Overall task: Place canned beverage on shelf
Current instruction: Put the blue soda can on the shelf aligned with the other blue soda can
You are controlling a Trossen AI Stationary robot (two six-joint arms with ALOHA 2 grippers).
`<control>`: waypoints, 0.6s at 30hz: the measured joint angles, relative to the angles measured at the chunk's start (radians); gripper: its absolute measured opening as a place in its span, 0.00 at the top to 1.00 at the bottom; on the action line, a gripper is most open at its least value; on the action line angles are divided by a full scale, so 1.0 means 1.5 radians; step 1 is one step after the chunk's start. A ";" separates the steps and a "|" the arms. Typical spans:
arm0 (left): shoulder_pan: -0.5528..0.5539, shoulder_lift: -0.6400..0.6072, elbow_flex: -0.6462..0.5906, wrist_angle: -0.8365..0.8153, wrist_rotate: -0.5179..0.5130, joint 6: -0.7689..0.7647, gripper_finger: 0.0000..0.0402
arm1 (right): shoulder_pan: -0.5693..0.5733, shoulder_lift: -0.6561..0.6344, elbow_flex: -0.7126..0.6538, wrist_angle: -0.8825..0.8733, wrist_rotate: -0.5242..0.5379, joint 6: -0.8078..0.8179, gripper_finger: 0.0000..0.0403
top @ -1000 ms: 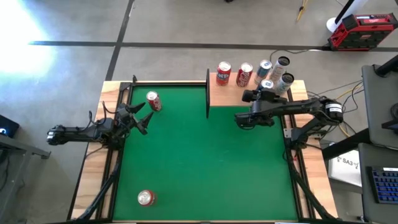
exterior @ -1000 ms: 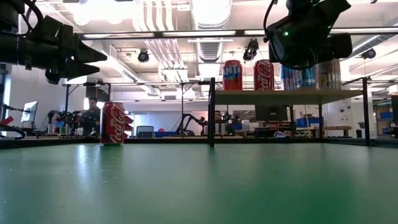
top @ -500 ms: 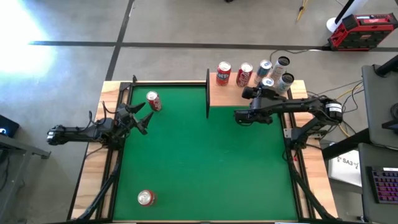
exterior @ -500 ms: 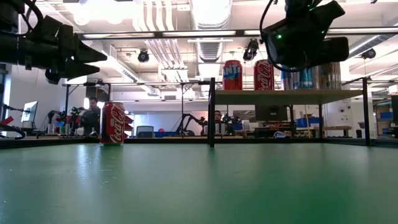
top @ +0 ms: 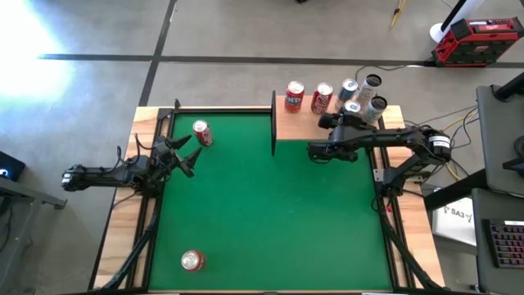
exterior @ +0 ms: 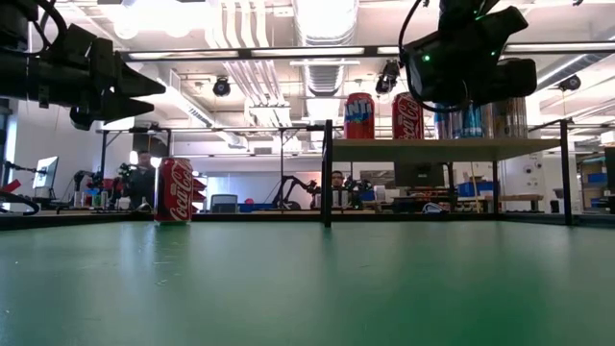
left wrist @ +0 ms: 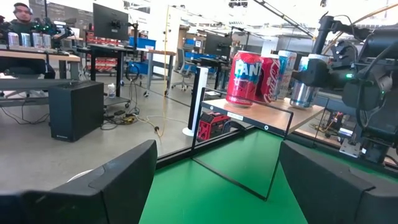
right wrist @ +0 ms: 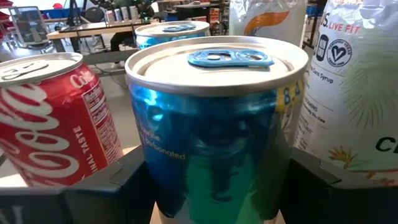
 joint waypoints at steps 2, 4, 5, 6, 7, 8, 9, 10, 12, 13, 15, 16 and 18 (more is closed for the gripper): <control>0.000 0.000 0.000 0.000 0.000 0.000 0.19 | -0.001 0.000 0.000 0.007 0.000 -0.007 0.39; 0.000 0.000 0.000 0.000 0.000 0.000 0.19 | -0.001 0.000 0.000 0.013 0.000 -0.015 0.39; 0.000 0.000 0.000 0.000 0.000 0.000 0.19 | -0.001 0.000 0.000 0.013 0.000 -0.016 0.39; 0.000 0.000 0.000 0.000 0.000 0.000 0.19 | -0.001 0.000 0.000 0.014 0.000 -0.017 0.39; 0.000 0.000 0.000 0.000 0.000 0.000 0.19 | -0.002 0.000 0.000 0.015 0.000 -0.017 0.39; 0.000 0.000 0.000 0.000 0.000 0.000 0.19 | -0.003 0.000 0.000 0.015 0.000 -0.017 0.39; 0.000 0.000 0.000 0.000 0.000 0.000 0.19 | -0.005 0.001 0.000 0.015 0.000 -0.017 0.39; 0.000 0.000 0.000 0.000 0.000 0.000 0.19 | -0.007 0.003 0.000 0.015 -0.001 -0.018 0.39; 0.000 0.000 0.000 0.000 0.000 0.000 0.19 | -0.011 0.005 0.000 0.016 -0.003 -0.017 0.39; 0.000 0.000 0.000 0.000 0.000 0.000 0.19 | -0.011 0.007 0.000 0.015 -0.004 -0.017 0.39; 0.000 0.000 0.000 0.000 0.000 0.000 0.19 | -0.011 0.010 0.000 0.015 -0.002 -0.017 0.39; 0.000 0.000 0.000 0.000 0.000 0.000 0.19 | -0.011 0.012 0.000 0.015 -0.001 -0.017 0.39; 0.000 0.000 0.000 0.000 0.000 0.000 0.19 | -0.011 0.014 0.000 0.016 0.002 -0.015 0.39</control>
